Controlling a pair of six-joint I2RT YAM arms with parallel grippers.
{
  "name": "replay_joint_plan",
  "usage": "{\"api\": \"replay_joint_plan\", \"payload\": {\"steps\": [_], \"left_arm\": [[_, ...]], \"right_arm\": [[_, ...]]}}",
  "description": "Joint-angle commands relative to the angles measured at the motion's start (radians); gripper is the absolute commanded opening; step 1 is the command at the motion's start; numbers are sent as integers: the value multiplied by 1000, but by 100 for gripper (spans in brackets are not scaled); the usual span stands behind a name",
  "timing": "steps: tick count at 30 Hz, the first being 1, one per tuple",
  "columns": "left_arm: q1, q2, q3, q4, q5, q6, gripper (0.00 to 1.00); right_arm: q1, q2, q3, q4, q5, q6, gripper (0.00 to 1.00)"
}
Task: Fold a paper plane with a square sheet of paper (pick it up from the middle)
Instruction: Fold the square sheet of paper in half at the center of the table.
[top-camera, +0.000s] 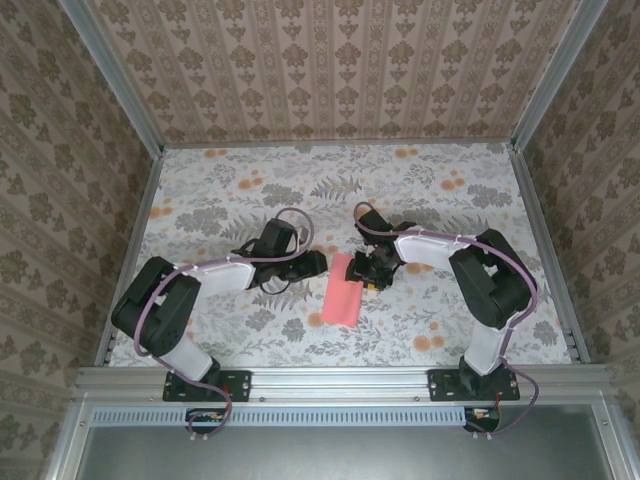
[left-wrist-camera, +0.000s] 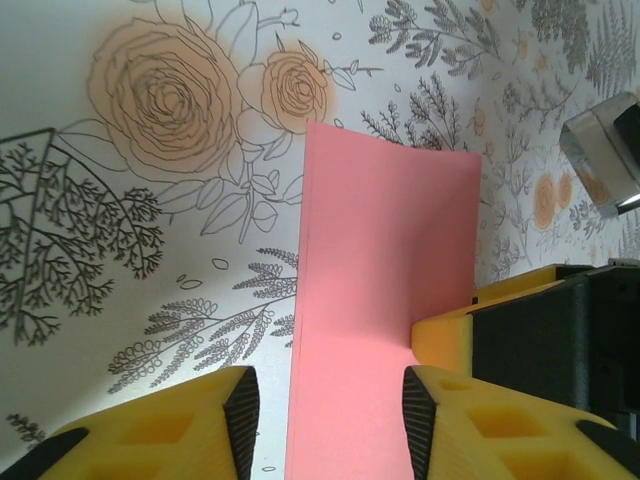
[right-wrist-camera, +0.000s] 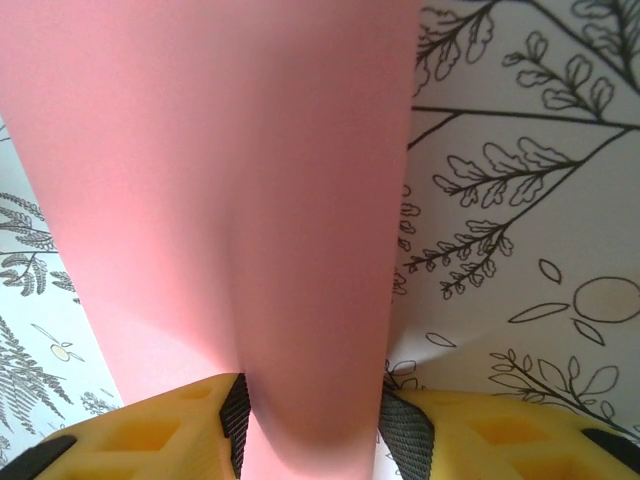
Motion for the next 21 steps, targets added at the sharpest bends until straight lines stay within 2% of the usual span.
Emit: {"api": "replay_joint_plan", "payload": {"steps": [1, 10, 21], "left_arm": [[-11, 23, 30, -19, 20, 20, 43], [-15, 22, 32, -19, -19, 3, 41], [-34, 34, 43, -17, 0, 0, 40]], "right_arm": [[2, 206, -96, -29, 234, -41, 48], [2, 228, -95, -19, 251, -62, 46], [2, 258, -90, -10, 246, -27, 50]]}}
